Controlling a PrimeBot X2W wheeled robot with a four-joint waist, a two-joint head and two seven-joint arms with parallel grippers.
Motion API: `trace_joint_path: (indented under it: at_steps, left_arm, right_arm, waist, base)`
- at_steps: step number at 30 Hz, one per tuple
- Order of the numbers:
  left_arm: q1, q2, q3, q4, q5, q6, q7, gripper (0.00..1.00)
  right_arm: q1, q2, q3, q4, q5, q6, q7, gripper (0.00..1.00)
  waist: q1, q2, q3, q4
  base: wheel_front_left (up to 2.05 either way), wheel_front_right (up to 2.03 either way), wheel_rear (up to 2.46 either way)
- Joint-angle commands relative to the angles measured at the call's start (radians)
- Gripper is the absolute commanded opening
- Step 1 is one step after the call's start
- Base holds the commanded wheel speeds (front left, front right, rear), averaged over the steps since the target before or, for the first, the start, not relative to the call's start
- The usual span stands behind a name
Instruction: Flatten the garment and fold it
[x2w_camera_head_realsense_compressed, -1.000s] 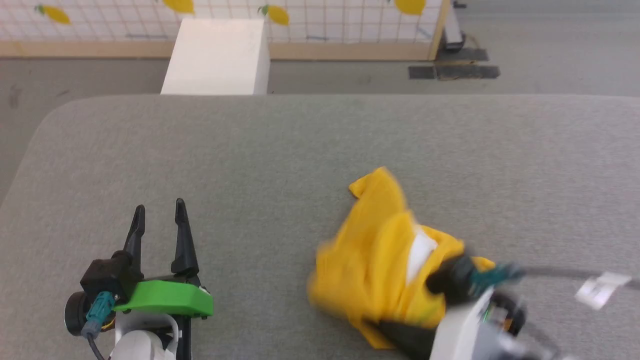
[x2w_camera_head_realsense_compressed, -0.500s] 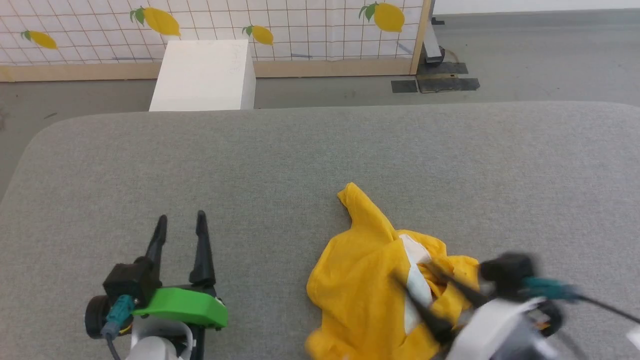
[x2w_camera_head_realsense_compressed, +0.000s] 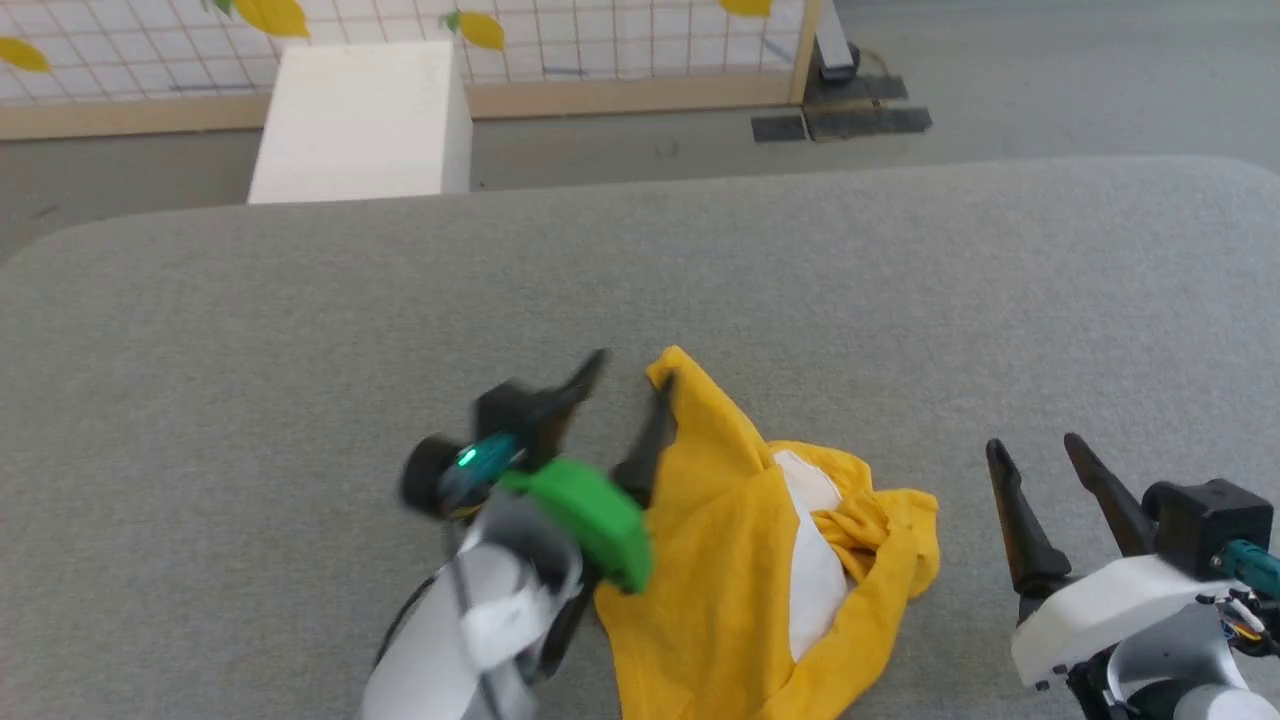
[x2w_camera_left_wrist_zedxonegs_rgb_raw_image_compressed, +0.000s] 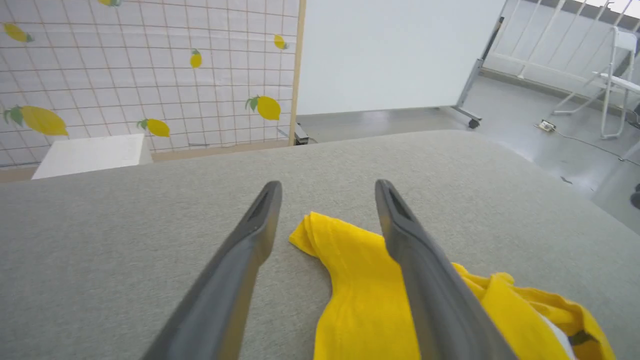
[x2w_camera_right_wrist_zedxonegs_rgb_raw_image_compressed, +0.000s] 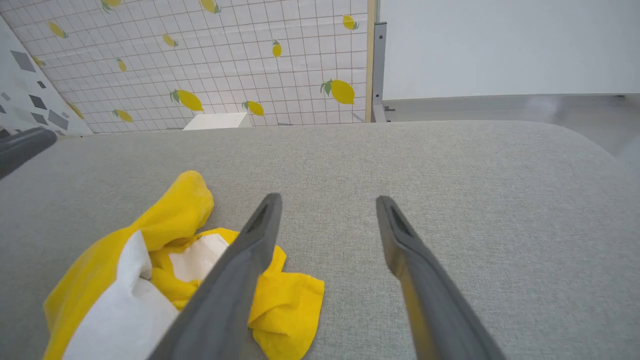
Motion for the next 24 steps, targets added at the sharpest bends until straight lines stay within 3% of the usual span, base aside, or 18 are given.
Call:
trace_joint_path:
  at_steps: [1, 7, 11, 14, 15, 17, 20, 21, 24]
  left_arm:
    - [-0.050, -0.001, -0.041, 0.017, -0.038, 0.000, 0.049, 1.00]
    - [-0.209, -0.001, -0.195, 0.112, -0.099, 0.047, 0.332, 1.00]
    - [-0.275, 0.011, -0.265, 0.172, -0.064, 0.090, 0.565, 1.00]
    - [-0.292, 0.029, -0.292, 0.170, -0.056, 0.095, 0.693, 1.00]
    - [-0.293, 0.036, -0.297, 0.159, -0.058, 0.092, 0.724, 0.53]
    - [-0.284, 0.045, -0.305, 0.138, -0.077, 0.077, 0.775, 0.00]
    - [-0.276, 0.059, -0.308, 0.103, -0.087, 0.066, 0.793, 0.00]
    - [-0.289, 0.062, -0.293, 0.061, -0.070, 0.068, 0.689, 0.00]
    - [-0.317, 0.045, -0.260, 0.036, -0.049, 0.087, 0.508, 0.00]
  right_arm:
    - [-0.026, 0.002, -0.002, 0.013, 0.015, -0.001, -0.017, 1.00]
    - [-0.061, 0.003, 0.025, 0.056, 0.046, -0.001, -0.044, 1.00]
    - [-0.074, 0.003, 0.039, 0.080, 0.063, -0.001, -0.058, 1.00]
    - [-0.077, 0.003, 0.043, 0.092, 0.070, -0.001, -0.064, 1.00]
    - [-0.077, 0.003, 0.043, 0.096, 0.071, -0.001, -0.066, 1.00]
    - [-0.077, 0.003, 0.042, 0.102, 0.073, -0.001, -0.068, 1.00]
    - [-0.077, 0.003, 0.039, 0.108, 0.075, -0.001, -0.070, 1.00]
    - [-0.081, 0.003, 0.042, 0.108, 0.081, -0.001, -0.072, 1.00]
    - [-0.083, 0.003, 0.045, 0.107, 0.081, -0.001, -0.070, 1.00]
  waist:
    - [0.0000, -0.0001, 0.036, -0.031]
    - [0.0000, -0.0001, 0.087, -0.077]
    - [0.0000, -0.0001, 0.098, -0.100]
    - [0.0000, -0.0001, 0.099, -0.106]
    - [0.0000, -0.0001, 0.098, -0.107]
    - [0.0000, -0.0001, 0.092, -0.107]
    - [0.0000, -0.0001, 0.084, -0.100]
    - [0.0000, -0.0001, 0.079, -0.088]
    - [0.0000, -0.0001, 0.074, -0.071]
  base:
    - [0.00, 0.00, 0.00]
    - [0.00, 0.00, 0.00]
    - [0.00, 0.00, 0.00]
    - [0.00, 0.00, 0.00]
    - [0.00, 0.00, 0.00]
    - [0.00, 0.00, 0.00]
    - [0.00, 0.00, 0.00]
    - [0.00, 0.00, 0.00]
    - [0.00, 0.00, 0.00]
